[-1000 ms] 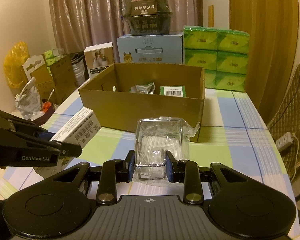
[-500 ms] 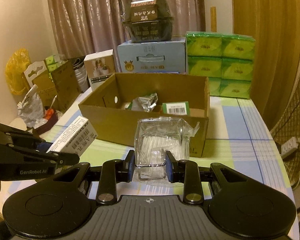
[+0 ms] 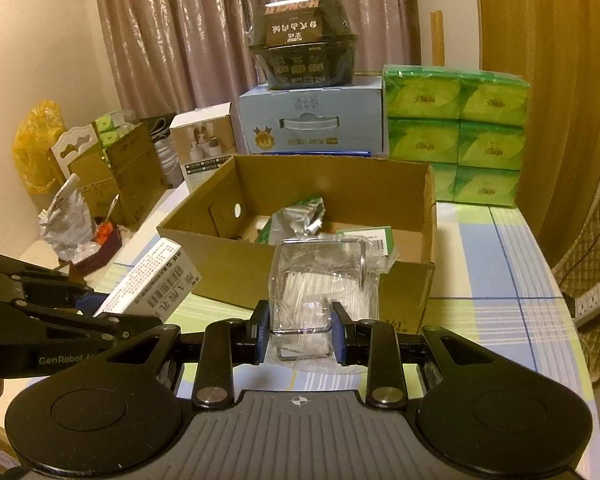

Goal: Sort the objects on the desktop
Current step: 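Lift the white box and clear package and carry both over the cardboard box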

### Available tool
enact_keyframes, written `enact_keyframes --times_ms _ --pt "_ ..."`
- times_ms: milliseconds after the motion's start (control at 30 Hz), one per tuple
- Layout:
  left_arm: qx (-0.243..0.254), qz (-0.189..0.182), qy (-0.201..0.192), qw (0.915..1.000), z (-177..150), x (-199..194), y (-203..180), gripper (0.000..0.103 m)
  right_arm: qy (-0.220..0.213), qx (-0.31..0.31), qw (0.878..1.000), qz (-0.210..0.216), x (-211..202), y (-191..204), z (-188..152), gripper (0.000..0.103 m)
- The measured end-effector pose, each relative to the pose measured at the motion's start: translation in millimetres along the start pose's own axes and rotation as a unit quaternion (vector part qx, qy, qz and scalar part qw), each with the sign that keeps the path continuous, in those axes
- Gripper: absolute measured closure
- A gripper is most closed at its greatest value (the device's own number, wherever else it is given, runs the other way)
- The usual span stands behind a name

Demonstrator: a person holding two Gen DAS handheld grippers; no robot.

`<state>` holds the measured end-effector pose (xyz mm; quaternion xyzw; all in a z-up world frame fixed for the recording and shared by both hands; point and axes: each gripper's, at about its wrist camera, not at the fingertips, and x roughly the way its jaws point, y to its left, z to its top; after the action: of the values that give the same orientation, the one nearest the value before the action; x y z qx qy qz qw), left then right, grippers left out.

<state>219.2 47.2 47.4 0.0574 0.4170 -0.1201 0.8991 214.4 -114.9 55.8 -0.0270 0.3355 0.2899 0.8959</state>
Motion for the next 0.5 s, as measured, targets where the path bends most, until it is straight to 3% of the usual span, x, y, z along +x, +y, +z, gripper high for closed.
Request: enact_keyframes --times_ms 300,500 --pt "0.006 -0.007 0.002 1.0000 21.4 7.2 8.9 0.082 -0.001 -0.004 1.000 0.005 10.9 -5.8 15.9 0.075" --pt "0.003 -0.006 -0.005 1.0000 50.5 14.3 22.4 0.082 -0.013 -0.002 1.000 0.015 20.8 -12.7 46.0 0.075"
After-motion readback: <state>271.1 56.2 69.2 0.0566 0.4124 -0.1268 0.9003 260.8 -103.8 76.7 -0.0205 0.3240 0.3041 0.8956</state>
